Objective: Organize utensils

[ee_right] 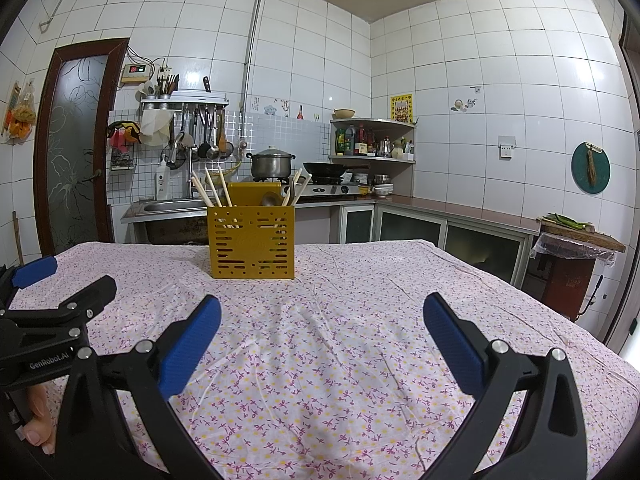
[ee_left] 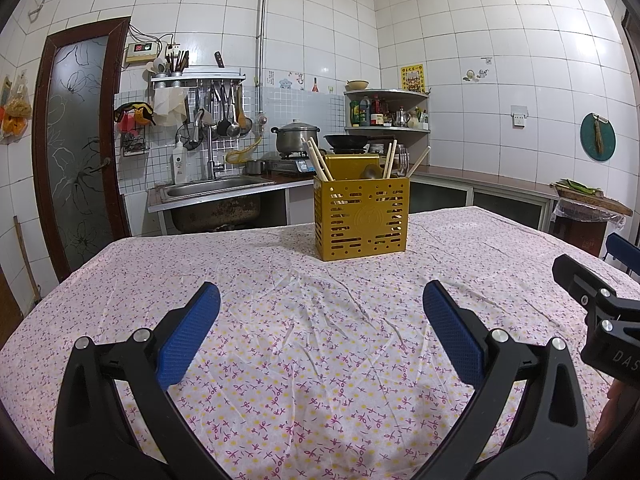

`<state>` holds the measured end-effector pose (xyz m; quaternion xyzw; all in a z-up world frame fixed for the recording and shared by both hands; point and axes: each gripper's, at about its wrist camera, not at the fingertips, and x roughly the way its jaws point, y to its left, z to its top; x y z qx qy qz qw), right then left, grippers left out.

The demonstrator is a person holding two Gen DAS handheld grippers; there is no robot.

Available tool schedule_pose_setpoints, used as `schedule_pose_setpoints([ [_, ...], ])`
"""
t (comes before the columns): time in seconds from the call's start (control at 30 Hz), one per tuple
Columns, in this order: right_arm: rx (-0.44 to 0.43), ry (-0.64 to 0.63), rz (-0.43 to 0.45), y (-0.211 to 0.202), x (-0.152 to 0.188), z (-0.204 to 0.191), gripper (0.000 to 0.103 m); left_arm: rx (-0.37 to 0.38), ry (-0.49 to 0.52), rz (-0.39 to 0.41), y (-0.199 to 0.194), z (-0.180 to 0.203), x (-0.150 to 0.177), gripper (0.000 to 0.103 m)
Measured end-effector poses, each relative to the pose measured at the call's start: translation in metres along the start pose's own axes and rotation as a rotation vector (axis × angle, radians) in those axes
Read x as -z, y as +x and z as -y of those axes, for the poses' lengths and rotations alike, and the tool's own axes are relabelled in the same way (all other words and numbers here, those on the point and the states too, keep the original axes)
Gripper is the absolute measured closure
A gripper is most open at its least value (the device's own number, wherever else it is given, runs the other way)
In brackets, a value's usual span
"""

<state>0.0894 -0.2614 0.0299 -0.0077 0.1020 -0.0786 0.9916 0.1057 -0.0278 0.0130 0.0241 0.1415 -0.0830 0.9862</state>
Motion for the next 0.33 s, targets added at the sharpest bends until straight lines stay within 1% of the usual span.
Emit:
schedule_pose_setpoints([
  [0.33, 0.0, 0.0, -0.001, -0.0002, -0.0007, -0.0007, 0.004, -0.01, -0.003, -0.006, -0.0013, -0.0014, -0.0014, 0.005],
])
